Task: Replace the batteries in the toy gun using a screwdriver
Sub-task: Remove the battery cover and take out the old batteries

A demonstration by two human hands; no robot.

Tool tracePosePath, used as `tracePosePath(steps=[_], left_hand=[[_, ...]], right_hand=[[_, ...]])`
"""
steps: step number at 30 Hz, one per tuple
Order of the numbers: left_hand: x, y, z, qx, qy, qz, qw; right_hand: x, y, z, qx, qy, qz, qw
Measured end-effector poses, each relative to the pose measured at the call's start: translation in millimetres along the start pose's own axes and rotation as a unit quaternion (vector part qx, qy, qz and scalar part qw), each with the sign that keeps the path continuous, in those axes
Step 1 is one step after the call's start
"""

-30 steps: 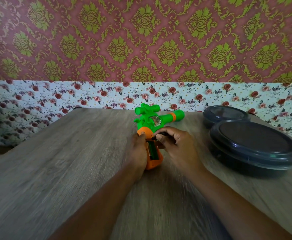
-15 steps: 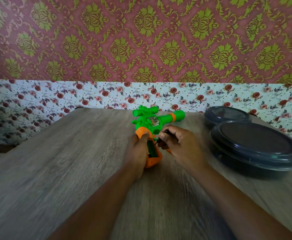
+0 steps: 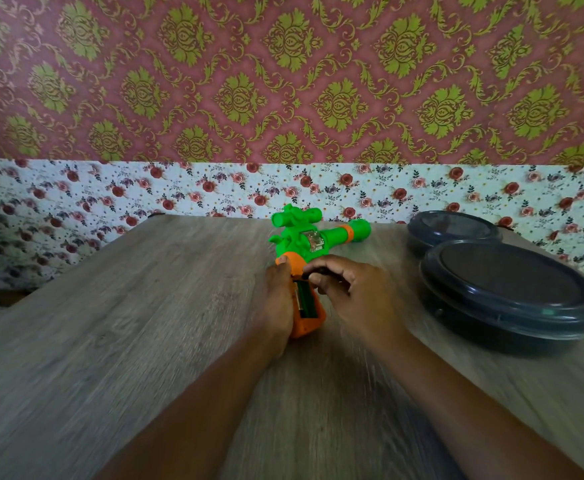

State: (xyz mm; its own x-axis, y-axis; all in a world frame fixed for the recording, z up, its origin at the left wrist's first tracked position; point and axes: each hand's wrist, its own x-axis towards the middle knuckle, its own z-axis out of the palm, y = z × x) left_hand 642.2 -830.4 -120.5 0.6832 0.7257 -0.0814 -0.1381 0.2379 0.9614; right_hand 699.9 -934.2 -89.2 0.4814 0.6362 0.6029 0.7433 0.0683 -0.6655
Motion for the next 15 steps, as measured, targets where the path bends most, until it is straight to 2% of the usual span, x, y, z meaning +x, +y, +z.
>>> tracePosePath(steps=[3, 6, 15], left_hand=[[5, -4, -1, 0.011, -0.008, 0.011, 1.0], [7, -4, -2, 0.016, -0.013, 0.015, 1.0], [8, -4, -2, 0.022, -0.012, 0.046, 0.999]], right_hand=[[0, -4, 0, -0.032, 0.004, -0.027, 0.999], [3, -6, -4, -0.038, 0.003, -0.013, 0.999], [11, -8, -20, 0.027, -0.01, 0.033, 0.999]])
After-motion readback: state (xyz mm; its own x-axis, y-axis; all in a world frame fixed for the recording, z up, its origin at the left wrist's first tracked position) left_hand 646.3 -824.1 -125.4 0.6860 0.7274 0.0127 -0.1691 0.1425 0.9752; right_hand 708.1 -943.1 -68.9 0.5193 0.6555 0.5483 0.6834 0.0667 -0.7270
